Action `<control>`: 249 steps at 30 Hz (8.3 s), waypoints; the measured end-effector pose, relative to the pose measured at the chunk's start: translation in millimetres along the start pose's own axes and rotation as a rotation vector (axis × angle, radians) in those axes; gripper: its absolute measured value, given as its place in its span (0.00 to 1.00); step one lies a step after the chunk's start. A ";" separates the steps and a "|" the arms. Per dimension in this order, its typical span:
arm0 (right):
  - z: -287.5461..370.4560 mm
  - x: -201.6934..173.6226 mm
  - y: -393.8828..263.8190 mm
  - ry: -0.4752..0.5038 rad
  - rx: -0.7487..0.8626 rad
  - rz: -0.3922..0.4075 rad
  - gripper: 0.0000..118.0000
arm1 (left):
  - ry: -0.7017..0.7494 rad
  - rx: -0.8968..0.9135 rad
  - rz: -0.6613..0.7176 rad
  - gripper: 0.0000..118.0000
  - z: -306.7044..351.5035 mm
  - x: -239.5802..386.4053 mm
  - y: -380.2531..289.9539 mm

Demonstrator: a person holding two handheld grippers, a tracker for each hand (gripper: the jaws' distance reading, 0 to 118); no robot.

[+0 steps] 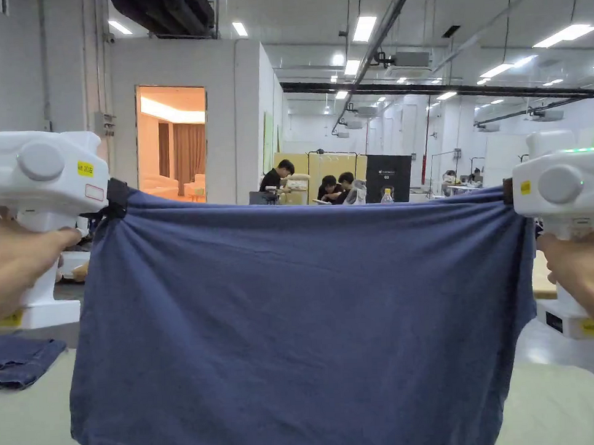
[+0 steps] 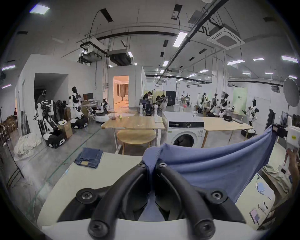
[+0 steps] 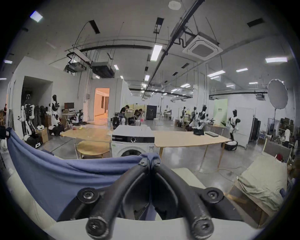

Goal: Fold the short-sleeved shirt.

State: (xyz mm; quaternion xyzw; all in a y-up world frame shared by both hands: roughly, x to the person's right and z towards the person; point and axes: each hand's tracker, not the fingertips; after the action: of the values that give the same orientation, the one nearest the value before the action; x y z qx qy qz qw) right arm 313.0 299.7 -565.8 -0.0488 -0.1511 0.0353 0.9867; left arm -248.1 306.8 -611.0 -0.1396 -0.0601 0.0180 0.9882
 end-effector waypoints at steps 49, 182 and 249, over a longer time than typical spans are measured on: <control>284.2 25.5 -324.4 0.157 -0.360 0.065 0.00 | -0.066 -0.247 0.137 0.01 212.6 -29.5 -397.2; 87.6 19.1 -133.5 0.116 -0.124 -0.042 0.00 | 0.047 -0.122 -0.045 0.00 50.4 -20.4 -146.3; 247.1 46.8 -273.4 0.076 -0.208 0.100 0.00 | -0.011 -0.128 0.011 0.00 180.2 -26.2 -311.3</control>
State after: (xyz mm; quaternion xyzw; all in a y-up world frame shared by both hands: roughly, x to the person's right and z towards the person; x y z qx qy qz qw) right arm 298.0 53.4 -288.1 -0.1597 -0.1141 0.0667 0.9783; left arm -290.6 55.8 -355.5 -0.2025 -0.0658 0.0201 0.9769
